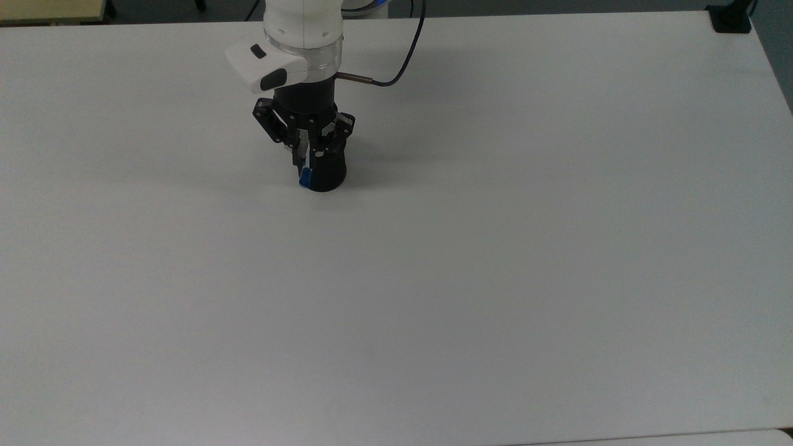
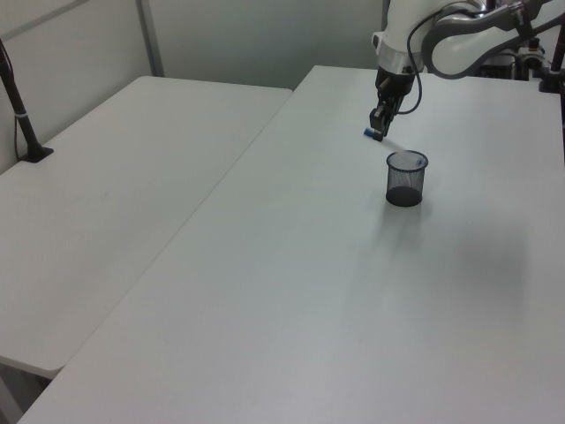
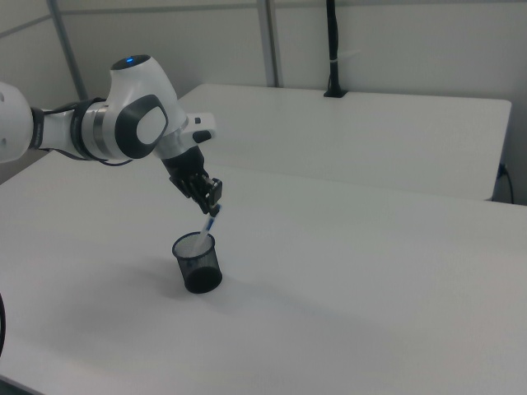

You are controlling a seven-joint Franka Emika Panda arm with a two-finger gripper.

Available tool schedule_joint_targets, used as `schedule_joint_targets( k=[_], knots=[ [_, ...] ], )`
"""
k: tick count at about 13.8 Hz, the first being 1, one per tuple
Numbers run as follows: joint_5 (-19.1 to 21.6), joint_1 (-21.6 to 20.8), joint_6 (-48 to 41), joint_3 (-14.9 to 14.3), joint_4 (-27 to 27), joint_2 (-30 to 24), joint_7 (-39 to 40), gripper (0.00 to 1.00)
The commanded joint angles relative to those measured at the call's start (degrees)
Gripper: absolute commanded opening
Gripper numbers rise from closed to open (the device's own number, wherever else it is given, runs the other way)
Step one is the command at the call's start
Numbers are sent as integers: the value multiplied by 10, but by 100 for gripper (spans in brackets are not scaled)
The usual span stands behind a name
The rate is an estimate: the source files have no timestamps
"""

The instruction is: Insert the marker

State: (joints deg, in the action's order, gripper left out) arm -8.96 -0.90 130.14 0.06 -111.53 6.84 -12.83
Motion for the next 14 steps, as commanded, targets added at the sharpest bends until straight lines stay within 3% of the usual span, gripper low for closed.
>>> schedule_joint_targets(
  k=[1,5,9,12,14],
  knots=[
    [-8,-5,9,4,-6,-4,-3,100],
    [-3,-38,-16,6,17,-5,-1,100],
    [9,-62,-169,6,132,15,4,100],
    [57,-66,-246,6,179,13,41,100],
    [61,-67,-309,6,209,11,70,100]
  ],
)
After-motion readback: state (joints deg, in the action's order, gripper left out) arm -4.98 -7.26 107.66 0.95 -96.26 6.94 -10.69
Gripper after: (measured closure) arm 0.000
